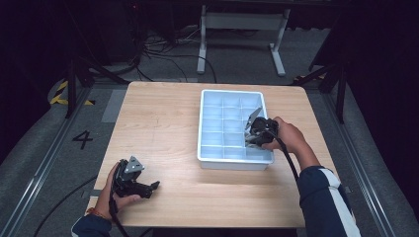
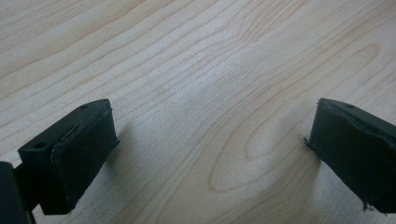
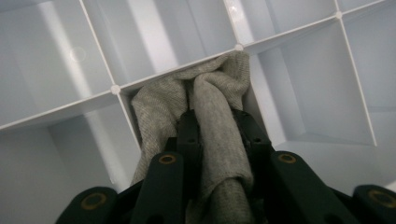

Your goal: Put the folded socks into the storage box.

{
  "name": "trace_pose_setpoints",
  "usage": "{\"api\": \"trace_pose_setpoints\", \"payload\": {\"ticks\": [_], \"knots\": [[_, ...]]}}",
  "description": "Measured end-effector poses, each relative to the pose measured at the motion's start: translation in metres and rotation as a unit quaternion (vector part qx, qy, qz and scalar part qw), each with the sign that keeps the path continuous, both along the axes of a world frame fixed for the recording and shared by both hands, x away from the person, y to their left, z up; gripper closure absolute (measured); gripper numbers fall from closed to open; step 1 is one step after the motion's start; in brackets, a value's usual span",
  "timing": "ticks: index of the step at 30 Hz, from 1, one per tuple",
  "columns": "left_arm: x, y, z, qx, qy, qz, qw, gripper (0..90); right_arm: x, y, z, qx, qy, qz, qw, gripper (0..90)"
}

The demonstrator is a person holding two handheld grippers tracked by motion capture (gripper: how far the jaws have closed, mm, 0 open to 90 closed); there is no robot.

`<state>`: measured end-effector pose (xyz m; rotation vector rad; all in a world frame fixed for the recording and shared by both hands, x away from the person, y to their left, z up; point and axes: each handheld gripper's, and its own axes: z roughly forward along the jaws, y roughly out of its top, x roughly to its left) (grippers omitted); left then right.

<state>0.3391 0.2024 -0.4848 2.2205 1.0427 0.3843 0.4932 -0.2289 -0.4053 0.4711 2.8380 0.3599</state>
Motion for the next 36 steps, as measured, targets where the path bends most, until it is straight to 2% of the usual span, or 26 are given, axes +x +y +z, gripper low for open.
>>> {"api": "trace_pose_setpoints", "payload": {"ticks": [2,6,9,16,22,29,32,36], "knots": [[0.0,0.0,0.0,-0.001,0.0,0.001,1.0,1.1,0.002,-0.001,-0.001,0.001,0.003,0.001,1.0,74.6],[0.0,0.0,0.0,-0.002,0.001,0.002,1.0,1.1,0.003,0.004,-0.007,-0.023,0.007,0.002,0.9997,74.0],[0.0,0.0,0.0,0.0,0.0,0.0,1.0,1.1,0.002,0.004,-0.007,-0.022,0.006,0.002,0.9997,73.5],[0.0,0.0,0.0,-0.002,0.001,0.002,1.0,1.1,0.0,-0.004,-0.003,0.017,-0.004,-0.011,0.9998,66.2],[-0.001,0.0,0.0,-0.002,0.002,0.001,1.0,1.4,-0.008,-0.017,0.015,0.059,-0.019,-0.017,0.9979,59.0],[-0.001,0.0,0.0,-0.002,0.002,0.001,1.0,1.4,-0.017,-0.029,0.031,0.077,-0.03,-0.013,0.9964,60.2],[-0.001,0.0,0.0,-0.002,0.002,0.002,1.0,1.4,-0.02,-0.03,0.031,0.066,-0.026,-0.01,0.9975,68.3],[-0.001,0.0,0.0,-0.002,0.002,0.002,1.0,1.4,-0.019,-0.025,0.02,0.021,-0.024,-0.005,0.9995,75.0]]}}
